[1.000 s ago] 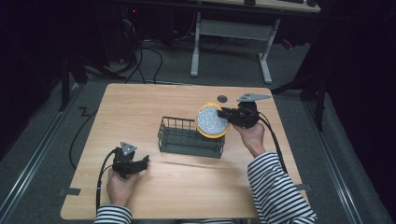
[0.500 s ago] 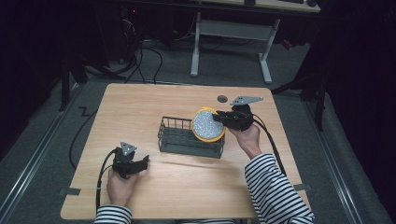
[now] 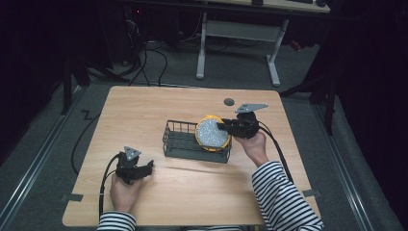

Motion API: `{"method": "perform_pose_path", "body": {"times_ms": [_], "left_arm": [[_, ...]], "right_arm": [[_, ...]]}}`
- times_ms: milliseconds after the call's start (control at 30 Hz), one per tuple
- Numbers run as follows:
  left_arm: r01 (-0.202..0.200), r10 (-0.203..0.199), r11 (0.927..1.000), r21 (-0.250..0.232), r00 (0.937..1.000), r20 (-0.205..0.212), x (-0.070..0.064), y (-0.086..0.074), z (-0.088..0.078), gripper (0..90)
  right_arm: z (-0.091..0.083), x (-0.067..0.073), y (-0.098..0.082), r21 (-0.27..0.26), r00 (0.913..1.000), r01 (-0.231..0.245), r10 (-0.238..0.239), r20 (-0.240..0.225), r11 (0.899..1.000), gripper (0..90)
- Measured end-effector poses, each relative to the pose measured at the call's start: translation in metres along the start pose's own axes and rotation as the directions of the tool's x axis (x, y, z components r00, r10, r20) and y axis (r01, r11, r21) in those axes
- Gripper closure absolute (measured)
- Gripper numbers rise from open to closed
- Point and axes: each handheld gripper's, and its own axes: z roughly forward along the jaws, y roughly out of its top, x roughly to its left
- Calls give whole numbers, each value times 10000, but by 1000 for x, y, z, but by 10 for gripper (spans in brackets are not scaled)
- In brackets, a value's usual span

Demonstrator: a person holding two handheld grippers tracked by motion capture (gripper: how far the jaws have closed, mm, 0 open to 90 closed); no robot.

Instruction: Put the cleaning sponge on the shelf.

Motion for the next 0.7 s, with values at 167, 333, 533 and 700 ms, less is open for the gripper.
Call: {"method": "perform_pose_path", "body": {"times_ms": [167,333,533,700], "left_arm": [[-16,16,10000,2,10000,16,0,0,0,275],[-18,18,10000,2,10000,19,0,0,0,275],[-17,17,10000,2,10000,22,0,0,0,274],[-17,17,10000,-1,10000,24,0,0,0,275]], "right_arm": [[1,-1,-2,178,10000,-16,17,-35,9998,686],[3,2,-4,289,9999,90,-92,58,9995,627],[1,1,-3,19,9998,-200,201,-95,9998,508],[-7,-1,-1,-368,9990,-426,431,134,9984,449]]}}
